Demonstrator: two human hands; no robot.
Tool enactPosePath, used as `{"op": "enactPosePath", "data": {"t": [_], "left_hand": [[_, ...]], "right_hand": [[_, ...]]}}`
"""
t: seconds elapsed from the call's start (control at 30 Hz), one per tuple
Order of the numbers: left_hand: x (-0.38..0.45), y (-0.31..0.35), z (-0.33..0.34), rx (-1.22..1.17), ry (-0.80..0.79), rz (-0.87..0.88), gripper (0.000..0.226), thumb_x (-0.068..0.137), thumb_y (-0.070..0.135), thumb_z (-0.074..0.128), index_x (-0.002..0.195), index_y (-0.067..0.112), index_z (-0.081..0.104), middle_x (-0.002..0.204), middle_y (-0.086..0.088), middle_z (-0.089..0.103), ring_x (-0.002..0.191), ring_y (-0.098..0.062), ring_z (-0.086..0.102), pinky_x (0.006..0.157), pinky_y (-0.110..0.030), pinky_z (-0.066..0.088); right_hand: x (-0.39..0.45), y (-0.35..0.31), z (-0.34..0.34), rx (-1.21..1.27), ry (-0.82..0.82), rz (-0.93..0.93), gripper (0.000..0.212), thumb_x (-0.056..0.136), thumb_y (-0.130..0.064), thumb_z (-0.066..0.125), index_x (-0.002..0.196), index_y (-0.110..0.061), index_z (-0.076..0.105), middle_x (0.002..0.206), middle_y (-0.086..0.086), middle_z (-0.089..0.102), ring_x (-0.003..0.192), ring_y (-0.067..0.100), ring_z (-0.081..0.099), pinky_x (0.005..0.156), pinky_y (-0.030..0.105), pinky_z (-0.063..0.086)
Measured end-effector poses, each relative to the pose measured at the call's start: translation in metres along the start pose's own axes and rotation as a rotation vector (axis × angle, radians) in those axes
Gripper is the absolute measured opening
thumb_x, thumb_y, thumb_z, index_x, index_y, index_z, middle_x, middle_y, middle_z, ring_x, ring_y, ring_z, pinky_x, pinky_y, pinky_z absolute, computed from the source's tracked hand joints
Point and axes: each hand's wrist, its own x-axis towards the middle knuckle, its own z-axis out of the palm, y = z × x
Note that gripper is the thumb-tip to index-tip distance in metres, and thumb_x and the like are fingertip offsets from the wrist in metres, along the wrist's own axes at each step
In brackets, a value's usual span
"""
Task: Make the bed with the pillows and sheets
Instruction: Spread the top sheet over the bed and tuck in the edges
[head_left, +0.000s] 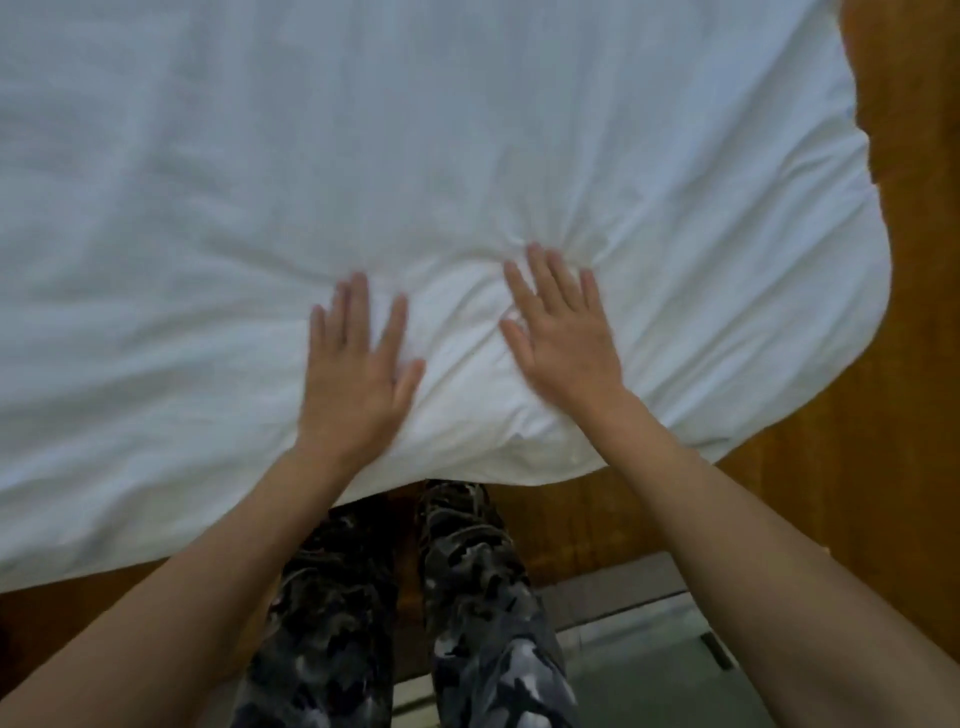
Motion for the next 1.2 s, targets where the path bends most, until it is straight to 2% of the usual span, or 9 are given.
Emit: {"op": "enactPosePath", "data": {"t": [0.13,0.23,0.43,0.53,0.7,0.87,1.03,1.1,1.2], "left_hand": [[-0.014,0.074,0.040,0.113,-0.259,0.628,0.067,0.097,0.051,0.036,0.151,0.014,0.027,0.158,-0.023,0.015,0.148,-0.039,0.010,0.118,-0.055,0.008],[-0.010,0.110,0.047,0.119,-0.412,0.806,0.066,0.095,0.055,0.038,0.149,0.018,0.033,0.159,-0.016,0.019,0.149,-0.030,0.011,0.120,-0.050,0.002],[0.011,0.149,0.037,-0.156,-0.174,0.552,0.052,0.094,0.035,0.048,0.138,0.008,0.050,0.144,-0.020,0.046,0.134,-0.033,0.043,0.113,-0.048,0.035],[0.038,0.151,0.038,0.003,-0.198,0.432,0.065,0.087,0.047,0.053,0.139,0.008,0.045,0.143,-0.025,0.043,0.131,-0.038,0.042,0.107,-0.050,0.037],[0.094,0.182,0.032,0.229,-0.407,0.408,0.045,0.069,0.042,0.081,0.091,0.009,0.060,0.084,-0.011,0.062,0.070,-0.029,0.062,0.057,-0.034,0.046],[0.116,0.199,0.013,-0.133,-0.320,0.597,0.032,0.097,0.033,0.034,0.071,0.018,0.044,0.054,0.003,0.044,0.039,-0.021,0.045,0.044,-0.025,0.021],[0.105,0.221,0.018,-0.187,-0.216,0.605,0.023,0.095,0.032,0.045,0.075,0.019,0.045,0.064,0.003,0.049,0.054,-0.021,0.049,0.046,-0.027,0.030],[0.081,0.222,0.040,-0.106,-0.342,0.745,0.019,0.084,0.032,0.064,0.094,0.015,0.059,0.084,-0.006,0.060,0.074,-0.029,0.060,0.058,-0.035,0.047],[0.043,0.231,0.053,-0.138,-0.473,0.846,0.028,0.084,0.032,0.060,0.105,0.014,0.060,0.094,-0.007,0.061,0.080,-0.027,0.060,0.067,-0.033,0.049]], "right_hand": [[-0.048,0.130,-0.009,-0.062,-0.078,0.432,0.067,0.097,-0.050,0.025,0.152,-0.012,0.021,0.159,0.011,0.019,0.146,0.028,0.016,0.118,0.044,0.010],[-0.058,0.197,-0.035,-0.093,-0.159,0.655,0.068,0.099,-0.053,0.020,0.154,-0.016,0.009,0.161,0.007,0.007,0.148,0.026,0.006,0.118,0.050,0.006],[-0.047,0.245,-0.062,0.348,0.048,1.218,0.090,0.089,-0.065,0.045,0.154,-0.021,0.003,0.157,0.013,0.018,0.142,0.035,0.024,0.112,0.049,0.024],[-0.053,0.248,-0.057,0.546,0.220,1.317,0.087,0.079,-0.063,0.062,0.143,-0.013,0.032,0.140,0.008,0.046,0.126,0.029,0.048,0.099,0.041,0.041],[-0.070,0.257,-0.067,0.274,0.203,1.058,0.042,0.090,-0.052,0.054,0.098,-0.010,0.055,0.093,0.012,0.062,0.084,0.029,0.059,0.068,0.034,0.042],[-0.091,0.310,-0.151,-0.290,0.190,0.425,0.050,0.098,-0.054,0.041,0.078,-0.008,0.047,0.064,0.012,0.046,0.053,0.024,0.043,0.051,0.028,0.028],[-0.072,0.331,-0.136,-0.424,0.003,0.830,0.062,0.092,-0.029,0.061,0.144,-0.018,0.030,0.133,0.026,0.042,0.116,0.043,0.043,0.092,0.050,0.037],[-0.060,0.308,-0.110,-0.230,-0.124,0.983,0.074,0.090,-0.023,0.059,0.152,-0.024,0.018,0.154,0.023,0.020,0.140,0.040,0.020,0.113,0.054,0.018],[-0.031,0.249,-0.093,-0.079,0.081,0.840,0.067,0.093,-0.026,0.049,0.152,-0.024,0.019,0.158,0.019,0.014,0.146,0.034,0.011,0.117,0.049,0.007]]}}
